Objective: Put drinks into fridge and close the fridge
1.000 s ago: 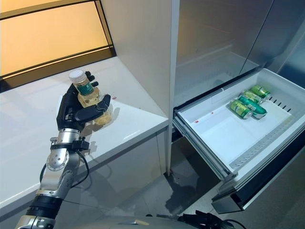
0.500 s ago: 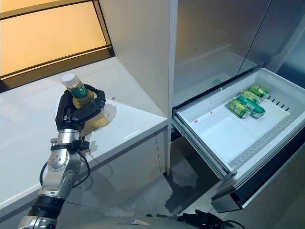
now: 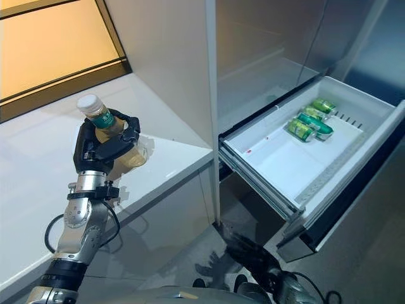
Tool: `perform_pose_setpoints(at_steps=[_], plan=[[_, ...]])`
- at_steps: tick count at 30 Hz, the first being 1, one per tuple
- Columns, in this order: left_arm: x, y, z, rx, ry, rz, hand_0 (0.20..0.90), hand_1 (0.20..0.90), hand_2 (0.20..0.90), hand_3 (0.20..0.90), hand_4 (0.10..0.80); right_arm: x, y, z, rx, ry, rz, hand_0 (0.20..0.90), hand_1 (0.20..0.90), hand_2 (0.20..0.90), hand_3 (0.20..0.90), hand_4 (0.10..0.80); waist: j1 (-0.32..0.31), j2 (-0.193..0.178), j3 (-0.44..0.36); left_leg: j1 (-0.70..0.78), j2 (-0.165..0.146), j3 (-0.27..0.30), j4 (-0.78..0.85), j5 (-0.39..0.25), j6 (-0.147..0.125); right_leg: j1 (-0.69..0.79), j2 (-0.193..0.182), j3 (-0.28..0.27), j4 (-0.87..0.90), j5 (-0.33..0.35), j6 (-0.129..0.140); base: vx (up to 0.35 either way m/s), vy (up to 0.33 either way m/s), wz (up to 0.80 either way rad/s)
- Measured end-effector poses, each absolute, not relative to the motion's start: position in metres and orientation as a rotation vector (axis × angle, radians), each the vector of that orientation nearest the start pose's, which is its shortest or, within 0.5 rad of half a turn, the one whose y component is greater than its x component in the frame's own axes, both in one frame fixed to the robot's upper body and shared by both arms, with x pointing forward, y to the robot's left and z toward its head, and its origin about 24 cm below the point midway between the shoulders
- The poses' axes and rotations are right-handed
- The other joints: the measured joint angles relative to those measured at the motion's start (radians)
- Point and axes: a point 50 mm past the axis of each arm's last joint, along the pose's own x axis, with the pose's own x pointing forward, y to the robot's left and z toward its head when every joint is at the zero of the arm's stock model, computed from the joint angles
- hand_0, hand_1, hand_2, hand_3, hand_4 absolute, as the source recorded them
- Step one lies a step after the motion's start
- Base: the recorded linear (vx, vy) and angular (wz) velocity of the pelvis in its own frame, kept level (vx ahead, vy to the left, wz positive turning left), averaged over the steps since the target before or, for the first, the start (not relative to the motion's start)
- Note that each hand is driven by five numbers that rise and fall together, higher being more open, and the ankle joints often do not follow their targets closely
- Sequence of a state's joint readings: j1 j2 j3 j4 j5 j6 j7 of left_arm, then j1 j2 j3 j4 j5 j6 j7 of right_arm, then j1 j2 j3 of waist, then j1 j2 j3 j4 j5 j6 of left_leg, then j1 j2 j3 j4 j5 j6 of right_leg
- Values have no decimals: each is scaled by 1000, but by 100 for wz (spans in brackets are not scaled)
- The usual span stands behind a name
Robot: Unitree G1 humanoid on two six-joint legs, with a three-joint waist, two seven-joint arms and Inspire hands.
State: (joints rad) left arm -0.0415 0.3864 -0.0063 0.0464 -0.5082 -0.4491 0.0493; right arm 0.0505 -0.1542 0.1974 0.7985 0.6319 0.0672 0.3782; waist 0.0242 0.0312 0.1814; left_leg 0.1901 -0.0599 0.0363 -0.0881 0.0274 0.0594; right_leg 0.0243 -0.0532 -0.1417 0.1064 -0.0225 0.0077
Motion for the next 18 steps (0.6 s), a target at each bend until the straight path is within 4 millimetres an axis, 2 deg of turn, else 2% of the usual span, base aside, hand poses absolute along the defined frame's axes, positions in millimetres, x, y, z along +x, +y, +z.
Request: perform_pose_setpoints(at_steps=[2,6,8,11,16,17,18], plan=[[252,221,97,-147,-446,58,300,300,300,200,100,159,-124,-114,626,779,294,900,900,900,900,800,-8,2,8,11,-1,17,0,-1,1,-2,3,18,1,0,1,-54,42,-22],[251,209,100,-154,-476,3,300,300,300,200,100,164,-105,-93,662,711,396,900,900,900,900,800,-20,-2,13,6,0,50,0,-2,2,-19,7,44,0,-1,10,-57,24,-22],[251,205,101,-157,-481,-17,300,300,300,200,100,166,-104,-87,659,694,417,900,900,900,900,800,-31,-5,16,7,0,58,0,-3,3,-20,10,51,-1,0,11,-48,14,-19],[249,194,104,-159,-504,-101,300,300,300,200,100,173,-110,-68,626,618,470,900,900,900,900,800,-50,-15,21,8,1,79,0,-5,3,-28,16,68,-3,4,16,-58,19,-20],[247,183,106,-160,-520,-207,300,300,300,200,100,192,-125,-22,528,435,565,900,900,900,900,800,-63,-23,26,7,6,110,0,-9,3,-33,28,100,-19,26,22,-66,22,-21],[245,181,107,-170,-525,-241,300,300,300,200,100,198,-127,-2,502,349,611,900,900,900,900,800,-72,-24,27,6,7,116,0,-9,3,-32,29,104,-25,28,24,-59,25,-12],[244,181,107,-181,-526,-259,300,300,300,200,100,201,-129,8,477,304,629,900,900,900,900,800,-76,-24,27,7,7,117,0,-9,3,-31,30,104,-29,28,24,-66,30,-8]])
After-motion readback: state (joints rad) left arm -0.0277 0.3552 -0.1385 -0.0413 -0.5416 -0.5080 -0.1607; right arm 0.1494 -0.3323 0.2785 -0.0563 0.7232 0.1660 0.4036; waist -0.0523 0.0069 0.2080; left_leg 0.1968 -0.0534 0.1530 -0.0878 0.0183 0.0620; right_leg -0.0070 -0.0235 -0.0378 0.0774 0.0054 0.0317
